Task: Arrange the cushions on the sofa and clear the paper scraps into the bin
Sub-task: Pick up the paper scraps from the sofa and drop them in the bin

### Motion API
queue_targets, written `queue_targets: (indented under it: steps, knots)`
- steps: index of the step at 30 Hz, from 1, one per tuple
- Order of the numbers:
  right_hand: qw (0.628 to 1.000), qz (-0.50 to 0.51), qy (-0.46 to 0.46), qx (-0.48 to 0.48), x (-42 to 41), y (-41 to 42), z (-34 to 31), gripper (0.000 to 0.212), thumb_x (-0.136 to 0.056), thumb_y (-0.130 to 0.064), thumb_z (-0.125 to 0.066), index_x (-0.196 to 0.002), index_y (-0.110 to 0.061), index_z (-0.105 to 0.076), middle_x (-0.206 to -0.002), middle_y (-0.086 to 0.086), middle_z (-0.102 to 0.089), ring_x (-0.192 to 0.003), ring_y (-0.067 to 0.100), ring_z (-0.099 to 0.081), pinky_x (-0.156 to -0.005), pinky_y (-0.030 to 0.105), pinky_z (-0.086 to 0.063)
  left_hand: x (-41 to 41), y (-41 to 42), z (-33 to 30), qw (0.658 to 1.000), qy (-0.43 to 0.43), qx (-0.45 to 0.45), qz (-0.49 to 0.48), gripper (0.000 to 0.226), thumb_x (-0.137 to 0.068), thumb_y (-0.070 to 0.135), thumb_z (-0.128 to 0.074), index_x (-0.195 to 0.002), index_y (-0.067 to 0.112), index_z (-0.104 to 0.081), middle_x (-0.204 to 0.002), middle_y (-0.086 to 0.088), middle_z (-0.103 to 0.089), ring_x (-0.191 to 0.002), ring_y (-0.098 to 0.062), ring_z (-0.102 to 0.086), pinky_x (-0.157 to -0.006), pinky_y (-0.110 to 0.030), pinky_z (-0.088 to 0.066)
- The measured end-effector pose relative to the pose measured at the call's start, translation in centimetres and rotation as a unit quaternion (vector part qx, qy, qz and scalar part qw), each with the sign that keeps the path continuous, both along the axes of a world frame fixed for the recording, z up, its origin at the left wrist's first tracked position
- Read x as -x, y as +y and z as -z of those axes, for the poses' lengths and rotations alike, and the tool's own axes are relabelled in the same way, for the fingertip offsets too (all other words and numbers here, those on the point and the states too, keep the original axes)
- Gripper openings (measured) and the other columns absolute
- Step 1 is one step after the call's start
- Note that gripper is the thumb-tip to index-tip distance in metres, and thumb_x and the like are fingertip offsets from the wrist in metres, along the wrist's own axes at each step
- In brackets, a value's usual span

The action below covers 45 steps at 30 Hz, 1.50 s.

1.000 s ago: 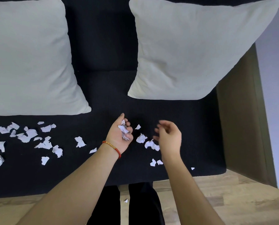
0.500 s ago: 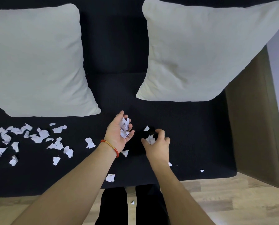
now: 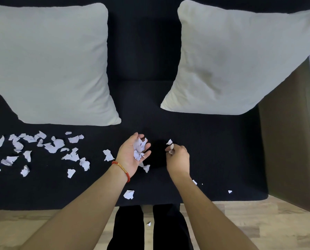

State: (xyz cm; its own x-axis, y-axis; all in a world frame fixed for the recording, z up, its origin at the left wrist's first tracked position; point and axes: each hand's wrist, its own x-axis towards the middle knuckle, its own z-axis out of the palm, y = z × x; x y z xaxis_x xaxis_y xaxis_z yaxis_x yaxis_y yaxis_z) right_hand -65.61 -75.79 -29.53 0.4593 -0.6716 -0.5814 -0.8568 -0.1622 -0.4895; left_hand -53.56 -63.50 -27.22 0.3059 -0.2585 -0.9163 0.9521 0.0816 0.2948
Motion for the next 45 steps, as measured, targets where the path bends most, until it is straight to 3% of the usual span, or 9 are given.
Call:
queue_targets:
  steps: [5, 11, 17, 20, 24, 31, 34, 38, 45]
  knots:
    - [0.99, 0.099, -0.087, -0.041, -1.4, -0.8, -3.0, 0.02, -0.098, -0.008, -0.062, -0.099, -0.025, -0.073, -0.104, 0.002, -0.067, -0.084, 0.012, -0.067, -0.064, 0.02, -0.049, 0.4, -0.2, 0.5, 1.0, 0.011, -0.011, 0.01, 0.022, -0.105, 0.031, -0.06, -0.103, 0.014, -0.073, -0.115, -0.01, -0.074, -0.098, -0.022, -0.073, -0.08, -0.038, -0.058]
    - [0.987, 0.012, -0.161, 0.018, -3.2, 1.1, -6.7, 0.018, -0.101, -0.007, -0.061, -0.112, -0.016, -0.071, -0.11, -0.005, -0.058, -0.09, 0.003, -0.062, -0.072, 0.007, -0.048, 0.9, -1.4, 0.2, 0.999, 0.012, -0.011, 0.032, 0.025, -0.106, 0.032, -0.058, -0.098, 0.014, -0.074, -0.096, -0.008, -0.077, -0.086, -0.022, -0.076, -0.076, -0.04, -0.059]
    - [0.98, -0.116, -0.149, 0.058, -4.1, 3.0, -6.7, 0.019, -0.105, -0.012, -0.054, -0.117, -0.017, -0.067, -0.113, -0.005, -0.062, -0.089, 0.012, -0.063, -0.071, 0.03, -0.058, 1.1, -1.8, -1.3, 0.998, 0.04, 0.039, 0.04, 0.038, -0.1, 0.051, -0.062, -0.077, 0.021, -0.067, -0.073, 0.003, -0.067, -0.073, -0.012, -0.073, -0.081, -0.031, -0.056]
    - [0.977, -0.152, -0.121, 0.089, -4.2, 3.4, -7.0, 0.023, -0.103, -0.022, -0.058, -0.125, -0.022, -0.064, -0.115, -0.007, -0.065, -0.099, 0.013, -0.061, -0.072, 0.03, -0.056, 0.6, -2.0, -1.4, 0.997, 0.029, 0.054, 0.056, 0.045, -0.093, 0.063, -0.066, -0.093, 0.019, -0.073, -0.096, -0.002, -0.073, -0.101, -0.019, -0.072, -0.106, -0.04, -0.053]
    - [0.976, -0.155, -0.124, 0.095, -3.9, 3.7, -7.3, 0.031, -0.097, -0.028, -0.063, -0.128, -0.024, -0.065, -0.116, -0.009, -0.067, -0.108, 0.01, -0.06, -0.077, 0.027, -0.057, 0.1, -2.6, -1.9, 0.997, -0.007, 0.05, 0.063, 0.058, -0.096, 0.071, -0.052, -0.1, 0.017, -0.074, -0.102, -0.011, -0.075, -0.094, -0.026, -0.074, -0.088, -0.043, -0.061]
    - [0.964, 0.042, -0.261, -0.02, -2.7, 1.6, -10.5, 0.036, -0.099, -0.001, -0.052, -0.117, -0.024, -0.074, -0.103, -0.02, -0.071, -0.098, 0.002, -0.069, -0.081, 0.019, -0.057, -0.4, -3.0, -2.9, 0.995, 0.045, 0.078, 0.029, 0.044, -0.097, 0.063, -0.056, -0.085, 0.022, -0.069, -0.083, -0.001, -0.072, -0.079, -0.018, -0.073, -0.078, -0.039, -0.059]
    - [0.974, 0.085, -0.208, 0.025, -2.0, -1.2, -8.4, 0.031, -0.102, -0.004, -0.051, -0.118, -0.022, -0.071, -0.113, -0.013, -0.069, -0.1, 0.006, -0.067, -0.087, 0.025, -0.057, -1.1, -2.5, -2.7, 0.997, 0.026, 0.067, 0.034, 0.041, -0.094, 0.065, -0.059, -0.087, 0.027, -0.072, -0.092, 0.001, -0.073, -0.084, -0.017, -0.071, -0.071, -0.036, -0.06]
    - [0.999, -0.033, -0.032, 0.027, -1.3, -4.2, -3.2, 0.035, -0.103, -0.019, -0.061, -0.138, -0.016, -0.06, -0.135, 0.004, -0.053, -0.099, 0.01, -0.057, -0.084, 0.025, -0.05, -1.7, -1.3, -2.3, 0.998, 0.007, 0.051, 0.044, 0.042, -0.094, 0.066, -0.056, -0.089, 0.027, -0.073, -0.102, -0.002, -0.076, -0.096, -0.021, -0.075, -0.085, -0.041, -0.058]
    - [0.992, -0.119, 0.002, 0.031, -3.0, -3.2, -0.2, 0.044, -0.097, -0.025, -0.071, -0.137, -0.021, -0.055, -0.127, 0.004, -0.047, -0.091, 0.023, -0.062, -0.074, 0.036, -0.058, -2.4, 0.6, -2.1, 0.997, 0.0, 0.033, 0.072, 0.033, -0.099, 0.055, -0.056, -0.095, 0.026, -0.071, -0.1, -0.003, -0.076, -0.096, -0.023, -0.073, -0.079, -0.04, -0.058]
